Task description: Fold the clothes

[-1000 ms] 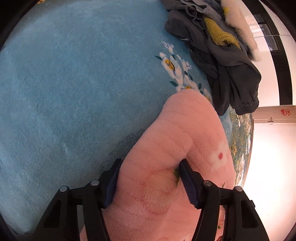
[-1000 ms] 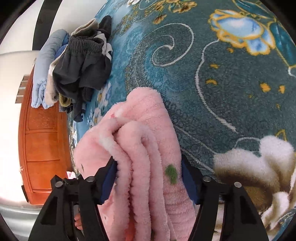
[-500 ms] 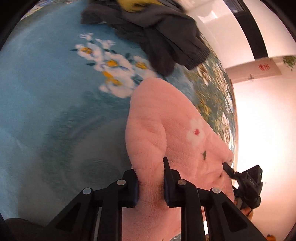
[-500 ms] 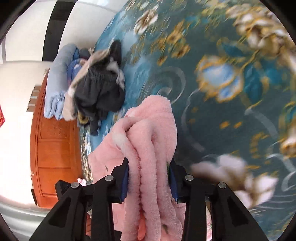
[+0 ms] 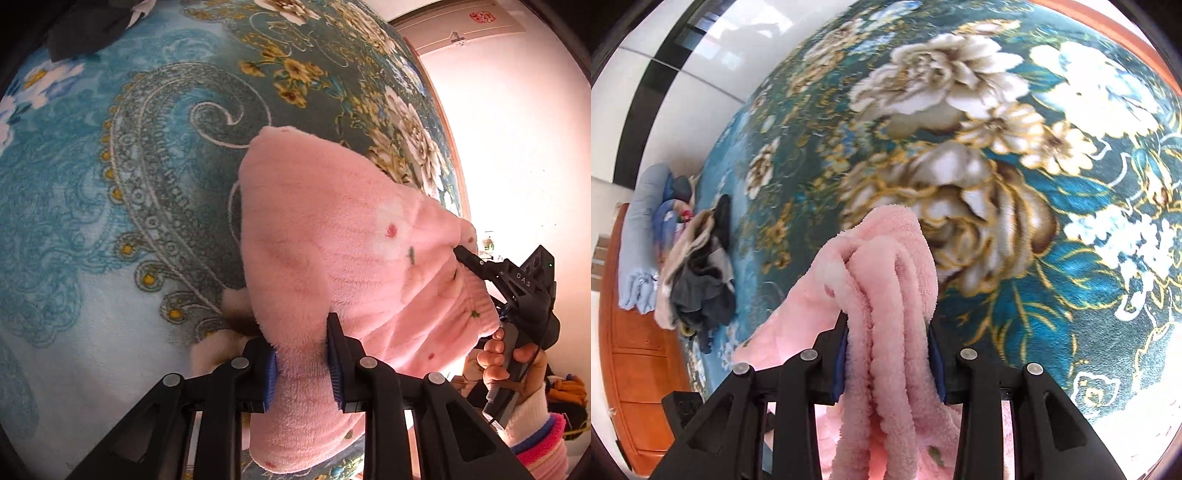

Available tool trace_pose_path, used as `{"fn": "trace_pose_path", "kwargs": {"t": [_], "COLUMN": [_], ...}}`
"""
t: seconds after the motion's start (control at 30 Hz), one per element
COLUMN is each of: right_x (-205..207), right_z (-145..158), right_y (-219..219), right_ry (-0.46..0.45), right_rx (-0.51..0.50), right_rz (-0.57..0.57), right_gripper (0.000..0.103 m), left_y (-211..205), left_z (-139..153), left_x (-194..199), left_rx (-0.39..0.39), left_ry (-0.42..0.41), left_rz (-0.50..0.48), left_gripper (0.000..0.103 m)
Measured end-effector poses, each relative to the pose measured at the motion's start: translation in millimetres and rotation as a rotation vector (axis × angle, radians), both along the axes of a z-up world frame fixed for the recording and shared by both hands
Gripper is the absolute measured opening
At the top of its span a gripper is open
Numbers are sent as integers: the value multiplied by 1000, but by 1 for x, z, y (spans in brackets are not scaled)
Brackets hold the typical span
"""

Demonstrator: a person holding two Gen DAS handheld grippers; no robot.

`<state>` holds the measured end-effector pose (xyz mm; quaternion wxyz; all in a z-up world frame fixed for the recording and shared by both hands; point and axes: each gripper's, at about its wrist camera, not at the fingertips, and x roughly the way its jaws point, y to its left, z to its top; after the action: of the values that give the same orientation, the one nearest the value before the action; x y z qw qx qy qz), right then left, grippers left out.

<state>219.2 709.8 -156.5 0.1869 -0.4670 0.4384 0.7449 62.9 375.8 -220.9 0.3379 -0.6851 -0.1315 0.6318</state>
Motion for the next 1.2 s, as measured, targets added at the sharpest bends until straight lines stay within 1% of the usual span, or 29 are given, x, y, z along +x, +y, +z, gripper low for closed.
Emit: {"fn": "trace_pose_path", "kwargs": {"t": [0.1, 0.2, 0.27, 0.3, 0.4, 0.43, 0.5, 0.57, 0.63, 0.7, 0.8, 0.83, 0.9, 0.97, 1.03, 1.07, 1.13, 1.2], "right_x": [0, 0, -3, -4, 0, 3, 11, 19, 22, 24, 32, 33, 35, 32, 27, 24, 24, 30], "right_z": [-10, -20, -15, -12, 3, 12, 34, 49, 48, 36, 9, -1, -21, -30, -33, -33, -29, -19], "right_y": [3, 5, 5, 5, 7, 7, -2, -26, -56, -82, -94, -90, -82, -82, -83, -84, -88, -97], "right_ry": [-12, -25, -40, -47, -70, -69, -22, 46, 46, 4, -80, -108, -139, -147, -160, -168, -178, -151], "right_rx": [10, 21, 45, 58, 133, 176, 248, 266, 298, 343, 400, 410, 391, 392, 403, 411, 422, 433], "right_rz": [-8, -15, 12, 25, 33, 21, 22, 88, 196, 301, 317, 290, 245, 229, 224, 226, 230, 215], "right_gripper": [39, 42, 47, 47, 50, 50, 50, 50, 50, 50, 50, 50, 50, 50, 52, 55, 56, 56], "left_y": [-18, -31, -28, -25, -14, -11, -5, 2, 6, 9, 15, 15, 14, 11, 4, 1, -6, -15], "left_z": [3, 16, 27, 33, 49, 53, 59, 58, 48, 38, 22, 16, 10, 10, 14, 18, 25, 31], "left_x": [1, 15, 26, 32, 50, 57, 71, 81, 81, 81, 80, 78, 75, 75, 77, 79, 83, 91], "left_rx": [4, 7, 27, 30, 34, 32, 30, 24, 6, -14, -43, -43, -53, -54, -38, -32, -34, -35], "left_ry": [15, 64, 97, 124, 220, 258, 323, 357, 354, 347, 336, 312, 276, 274, 282, 295, 336, 389], "left_rz": [12, -15, -47, -67, -134, -159, -202, -220, -223, -225, -227, -222, -218, -215, -198, -191, -170, -125], "left_gripper": [29, 28, 28, 28, 28, 28, 28, 28, 28, 28, 28, 28, 28, 28, 28, 28, 28, 28]}}
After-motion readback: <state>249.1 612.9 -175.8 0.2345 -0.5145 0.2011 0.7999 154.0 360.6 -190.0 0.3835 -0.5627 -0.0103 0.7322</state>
